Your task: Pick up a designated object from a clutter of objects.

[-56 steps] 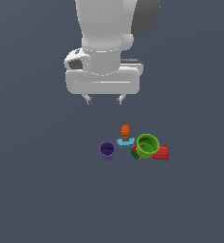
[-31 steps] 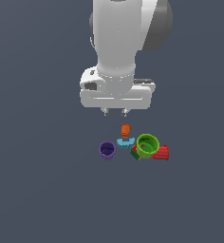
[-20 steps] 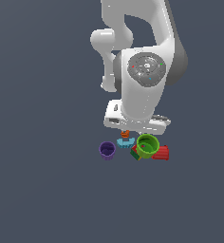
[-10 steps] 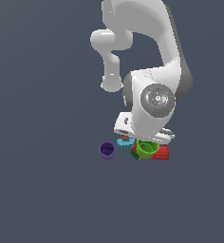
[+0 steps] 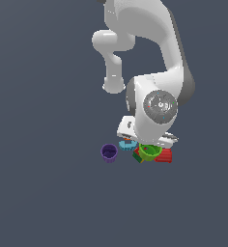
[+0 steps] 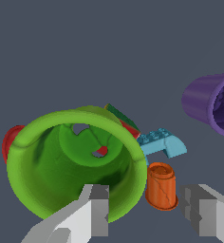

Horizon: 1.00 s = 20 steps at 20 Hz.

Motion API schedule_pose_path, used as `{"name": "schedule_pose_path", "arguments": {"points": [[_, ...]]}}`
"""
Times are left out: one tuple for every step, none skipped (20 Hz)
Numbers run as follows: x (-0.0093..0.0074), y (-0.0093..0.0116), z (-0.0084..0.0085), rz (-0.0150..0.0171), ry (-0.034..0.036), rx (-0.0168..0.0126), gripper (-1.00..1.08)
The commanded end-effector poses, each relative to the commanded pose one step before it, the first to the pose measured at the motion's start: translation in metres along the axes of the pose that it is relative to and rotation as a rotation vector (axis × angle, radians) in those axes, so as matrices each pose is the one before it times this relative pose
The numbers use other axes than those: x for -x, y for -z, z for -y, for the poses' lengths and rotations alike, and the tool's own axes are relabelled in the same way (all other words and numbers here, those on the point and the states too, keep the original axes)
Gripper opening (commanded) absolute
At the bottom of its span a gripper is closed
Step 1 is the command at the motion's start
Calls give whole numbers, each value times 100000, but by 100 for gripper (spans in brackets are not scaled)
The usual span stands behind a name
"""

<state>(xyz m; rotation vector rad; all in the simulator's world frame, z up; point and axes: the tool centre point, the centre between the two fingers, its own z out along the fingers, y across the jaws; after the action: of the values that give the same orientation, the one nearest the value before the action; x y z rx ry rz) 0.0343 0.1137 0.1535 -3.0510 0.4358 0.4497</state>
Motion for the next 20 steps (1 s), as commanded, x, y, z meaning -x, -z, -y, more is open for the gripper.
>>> {"name": "schedule_pose_path", "arguments": {"points": [[26,-988,3,162,-104,50,28],[11,-399,2,22,-44,2,28],[8,-328,-3,21,-44,2,28],[21,-247,12,0,0,0,28],[-2,-186,-11,21,-44,3,28],[10,-106,5,0,0,0,28],[3,-35,2,0,0,0,28],[0,0,0,0,0,0,-100],[0,0,0,0,0,0,-100],[0,0,0,0,0,0,-100],[0,0,0,0,0,0,-100],[0,0,0,0,0,0,-100],[0,0,0,0,0,0,-100],[0,0,0,0,0,0,-100],[0,0,0,0,0,0,-100],[0,0,0,0,0,0,-100],[0,0,0,0,0,0,-100],[-120,222,-65,-403,-189,-176,-100],[14,16,-11,0,0,0,-100],[42,47,-33,0,0,0,-100]]}}
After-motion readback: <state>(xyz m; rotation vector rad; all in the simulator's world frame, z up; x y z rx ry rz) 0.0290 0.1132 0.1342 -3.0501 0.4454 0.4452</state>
